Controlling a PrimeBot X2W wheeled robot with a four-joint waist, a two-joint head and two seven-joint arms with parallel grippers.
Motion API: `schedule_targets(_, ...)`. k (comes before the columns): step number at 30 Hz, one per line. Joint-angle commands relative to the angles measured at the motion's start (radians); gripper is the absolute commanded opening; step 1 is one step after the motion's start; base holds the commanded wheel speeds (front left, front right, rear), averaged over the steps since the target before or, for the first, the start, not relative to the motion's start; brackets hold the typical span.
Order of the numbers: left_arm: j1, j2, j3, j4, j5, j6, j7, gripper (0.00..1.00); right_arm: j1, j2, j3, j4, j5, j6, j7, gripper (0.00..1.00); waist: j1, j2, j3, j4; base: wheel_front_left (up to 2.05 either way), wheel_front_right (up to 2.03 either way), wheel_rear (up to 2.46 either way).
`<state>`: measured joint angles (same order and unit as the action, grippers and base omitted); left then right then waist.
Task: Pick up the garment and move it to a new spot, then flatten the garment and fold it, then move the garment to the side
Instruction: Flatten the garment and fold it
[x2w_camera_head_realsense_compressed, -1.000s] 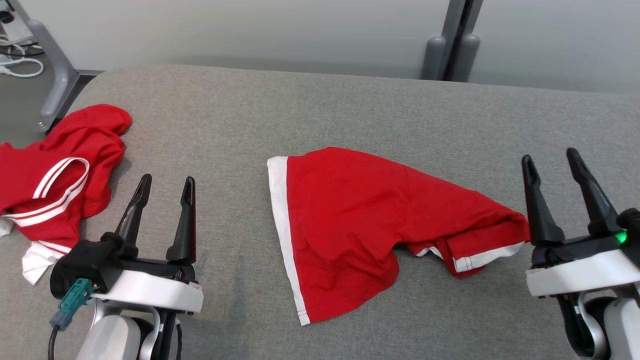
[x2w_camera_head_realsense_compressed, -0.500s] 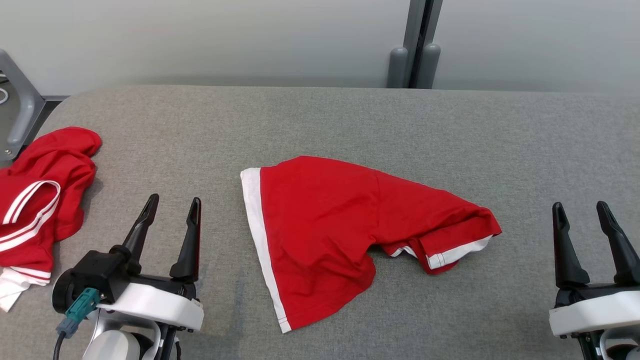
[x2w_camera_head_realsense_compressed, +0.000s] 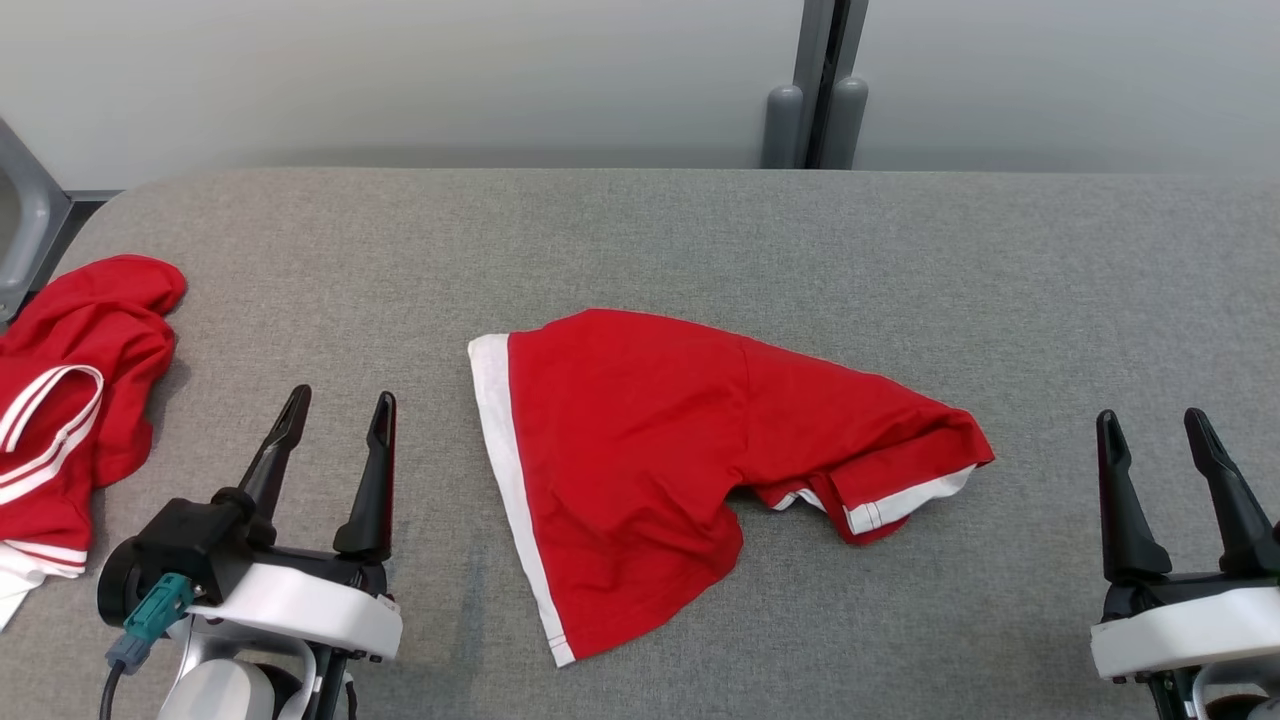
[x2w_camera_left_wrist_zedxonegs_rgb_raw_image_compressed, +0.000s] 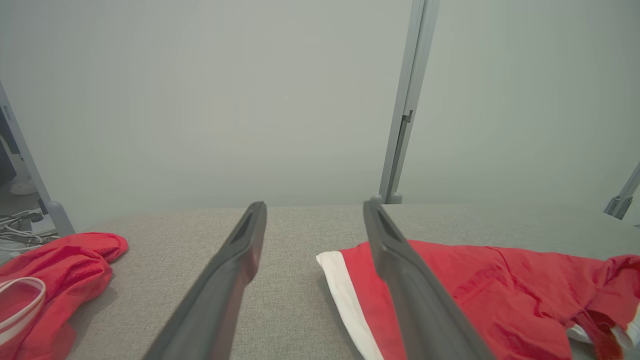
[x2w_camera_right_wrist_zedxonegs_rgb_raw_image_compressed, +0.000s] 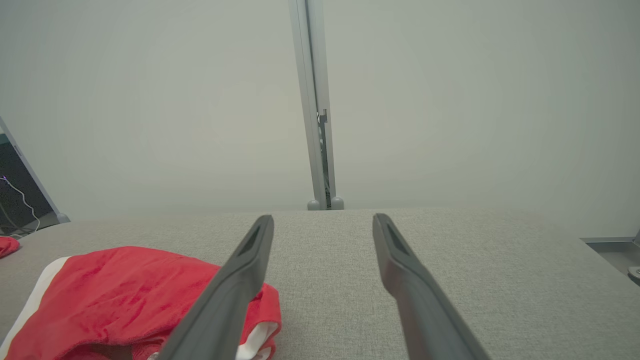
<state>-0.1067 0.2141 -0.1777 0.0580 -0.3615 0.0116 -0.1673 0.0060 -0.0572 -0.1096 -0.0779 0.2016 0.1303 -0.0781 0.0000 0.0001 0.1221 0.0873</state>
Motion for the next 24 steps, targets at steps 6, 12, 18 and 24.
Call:
schedule_targets(6, 0.000, 0.012, 0.003, 0.000, -0.009, 0.008, -0.004, 1.00, -0.013, -0.001, 0.011, -0.006, -0.007, 0.001, 0.005, 1.00, 0.0000, -0.0001, 0.002, -0.003, 0.00, 0.00, 0.00)
schedule_targets(12, -0.038, 0.007, 0.001, -0.004, -0.013, 0.008, -0.012, 1.00, -0.068, -0.044, 0.142, -0.016, -0.008, 0.001, 0.027, 1.00, 0.0000, -0.0001, 0.036, 0.036, 0.00, 0.00, 0.00)
schedule_targets(18, -0.065, -0.009, -0.002, 0.011, -0.021, 0.006, -0.030, 1.00, -0.121, -0.098, 0.346, 0.018, 0.012, 0.001, 0.055, 1.00, 0.0000, -0.0001, 0.060, 0.103, 0.00, 0.00, 0.00)
schedule_targets(24, -0.083, -0.031, -0.012, 0.039, -0.029, 0.000, -0.056, 1.00, -0.170, -0.140, 0.584, 0.074, 0.059, 0.001, 0.081, 1.00, 0.0000, -0.0001, 0.086, 0.190, 0.00, 0.00, 0.00)
